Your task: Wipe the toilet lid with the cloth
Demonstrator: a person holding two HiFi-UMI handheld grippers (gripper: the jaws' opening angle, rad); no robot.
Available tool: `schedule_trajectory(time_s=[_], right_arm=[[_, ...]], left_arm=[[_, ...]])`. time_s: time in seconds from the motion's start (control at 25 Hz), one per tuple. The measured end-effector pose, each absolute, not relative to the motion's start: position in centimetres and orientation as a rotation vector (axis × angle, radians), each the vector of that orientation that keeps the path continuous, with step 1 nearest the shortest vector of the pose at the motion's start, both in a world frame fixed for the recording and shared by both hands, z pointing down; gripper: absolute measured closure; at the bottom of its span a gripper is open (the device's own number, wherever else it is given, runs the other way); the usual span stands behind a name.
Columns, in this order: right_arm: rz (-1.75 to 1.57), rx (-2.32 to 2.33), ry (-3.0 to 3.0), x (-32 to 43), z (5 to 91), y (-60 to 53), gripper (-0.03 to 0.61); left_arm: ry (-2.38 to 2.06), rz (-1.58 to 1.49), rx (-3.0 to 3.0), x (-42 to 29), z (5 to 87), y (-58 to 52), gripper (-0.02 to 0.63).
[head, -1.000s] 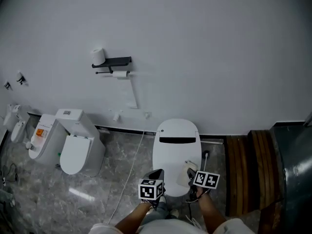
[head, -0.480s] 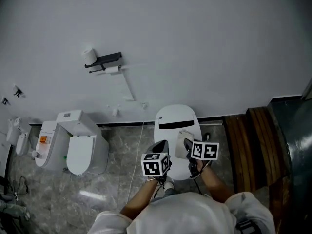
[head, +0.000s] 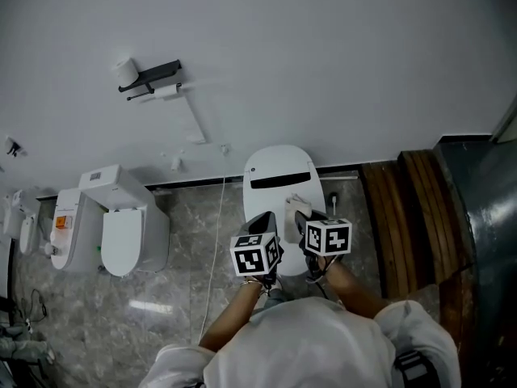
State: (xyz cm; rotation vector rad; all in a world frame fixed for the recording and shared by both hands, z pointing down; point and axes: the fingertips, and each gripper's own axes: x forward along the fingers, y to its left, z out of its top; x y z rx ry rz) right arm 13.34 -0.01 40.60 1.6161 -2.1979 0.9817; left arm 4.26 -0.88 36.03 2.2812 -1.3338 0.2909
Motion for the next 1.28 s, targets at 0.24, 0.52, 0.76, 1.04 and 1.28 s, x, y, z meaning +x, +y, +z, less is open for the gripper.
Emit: schedule_trajectory(time_s=[0.24,0.52,0.76,1.04,1.28], right_arm=[[1.008,1.6,-2.226,12.6,40.8,0.0,0.479],[0.987,1.586,-2.224,12.4,40.9,-0.3,0.48],[0.975,1.592,-2.217,12.5,40.7,-0.5,0.48],[0.989,1.601,-2.199,12.6,41.0,-0.4,0.48],[0.991,1.611,-2.192,12.6,41.0,-1.1,0.48]], left_arm=[[-1.316,0.307,2.28,4.5,36.7,-0.7,0.6],[-1.329,0.305,2.263,3.8,37.1,-1.1,0.6],[-1.333,0.296,2.257,3.5,37.0,-1.3,0.6],[-1.323,0.303,2.254,3.1,37.2,-1.1,0.6],[-1.329,0.3,2.234,2.3,37.6,-1.6,0.6]])
